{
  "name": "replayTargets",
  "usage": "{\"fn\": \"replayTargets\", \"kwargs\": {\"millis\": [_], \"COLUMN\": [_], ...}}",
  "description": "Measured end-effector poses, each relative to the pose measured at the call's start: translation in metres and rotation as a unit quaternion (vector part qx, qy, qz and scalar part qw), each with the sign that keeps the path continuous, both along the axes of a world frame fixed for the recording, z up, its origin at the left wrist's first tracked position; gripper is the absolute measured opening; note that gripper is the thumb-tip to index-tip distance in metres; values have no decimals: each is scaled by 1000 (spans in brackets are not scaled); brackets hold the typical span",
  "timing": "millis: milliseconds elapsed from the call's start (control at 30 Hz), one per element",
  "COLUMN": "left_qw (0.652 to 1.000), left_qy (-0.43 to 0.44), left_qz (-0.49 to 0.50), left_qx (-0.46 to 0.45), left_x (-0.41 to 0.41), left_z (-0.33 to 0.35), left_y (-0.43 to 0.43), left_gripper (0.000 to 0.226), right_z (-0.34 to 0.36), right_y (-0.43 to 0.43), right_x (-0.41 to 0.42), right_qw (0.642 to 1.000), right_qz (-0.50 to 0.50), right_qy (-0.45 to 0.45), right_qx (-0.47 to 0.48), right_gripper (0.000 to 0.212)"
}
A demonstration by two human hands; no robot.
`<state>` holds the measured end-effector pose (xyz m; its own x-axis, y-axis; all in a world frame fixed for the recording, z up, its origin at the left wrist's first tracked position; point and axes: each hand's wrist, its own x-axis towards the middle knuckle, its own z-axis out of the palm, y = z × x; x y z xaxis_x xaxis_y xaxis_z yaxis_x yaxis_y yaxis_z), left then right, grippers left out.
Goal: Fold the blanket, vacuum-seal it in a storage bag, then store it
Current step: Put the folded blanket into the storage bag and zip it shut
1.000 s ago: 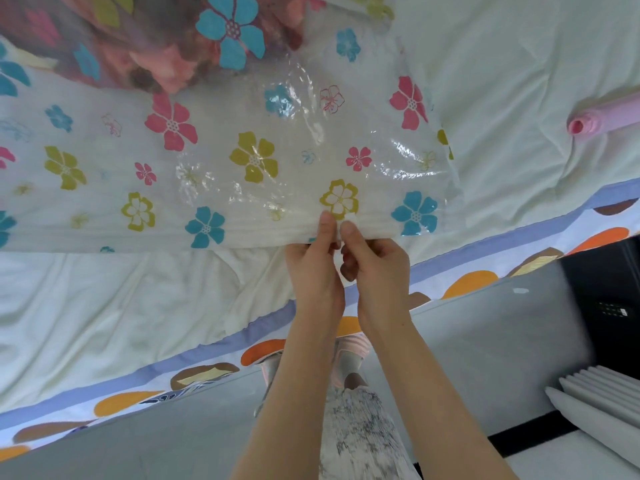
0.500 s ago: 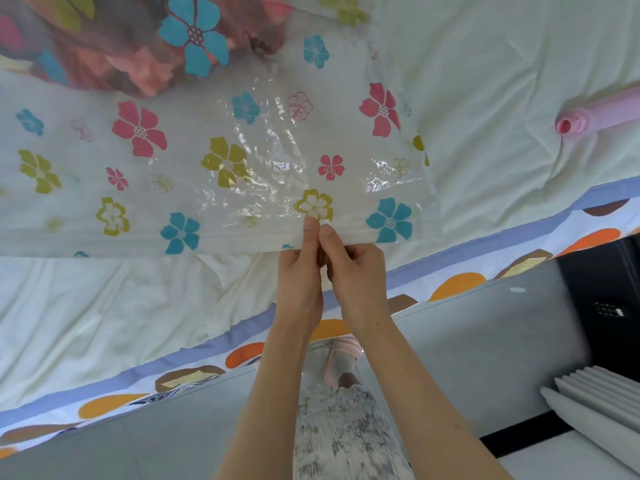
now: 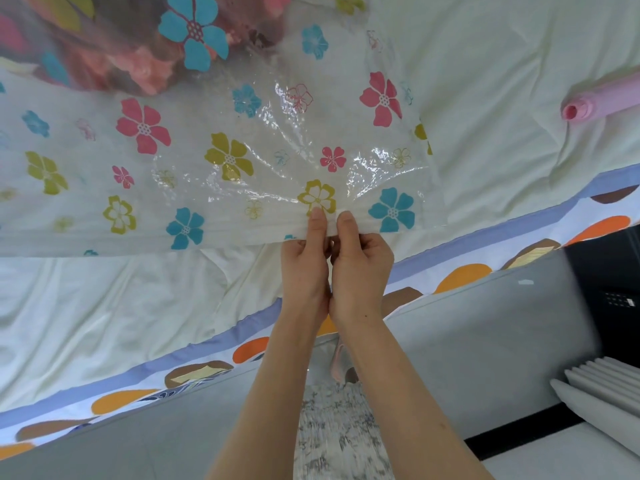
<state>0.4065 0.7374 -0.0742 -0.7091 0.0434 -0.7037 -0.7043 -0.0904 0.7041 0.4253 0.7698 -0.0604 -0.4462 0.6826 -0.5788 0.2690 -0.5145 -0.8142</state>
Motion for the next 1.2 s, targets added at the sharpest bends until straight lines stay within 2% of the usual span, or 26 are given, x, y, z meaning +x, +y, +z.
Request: {"fn": "replayTargets", "kwargs": {"millis": [233, 333, 433, 700, 833, 967, 1033, 1067, 1133, 1200], "left_qw": [1000, 1000, 998, 993, 992, 992, 990, 988, 987, 990], "left_qy": [-1, -2, 7, 49, 38, 27, 5, -8, -19, -7], "left_qz": [7, 15, 32, 64, 79, 76, 82, 84, 75, 73], "left_qx": [6, 19, 51, 89, 91, 94, 114, 129, 138, 119], "left_x": [-1, -1, -2, -5, -5, -3, -1, 0, 1, 4], "left_z": [0, 1, 3, 1, -4, -10, -10, -9, -7, -4], "left_y": [0, 1, 3, 1, 0, -1, 3, 5, 13, 22], "left_gripper": [51, 53, 44, 30, 29, 20, 14, 18, 23, 17], "right_z": [3, 4, 2, -5, -5, 1, 2, 2, 2, 3], "right_y": [-3, -1, 1, 29, 31, 45, 53, 56, 60, 61], "right_x": [-3, -3, -3, 2, 6, 11, 11, 11, 11, 13], "right_qw": [999, 998, 996, 991, 993, 994, 995, 995, 997, 998], "right_qz": [-35, -62, -85, -127, -109, -74, -71, -71, -62, -47], "right_qy": [4, 3, -11, -30, -30, -35, -28, -27, -34, -40], "right_qx": [-15, -16, -5, 12, -19, -69, -65, -59, -40, -25], "right_gripper": [58, 49, 44, 46, 43, 30, 22, 20, 22, 25]}}
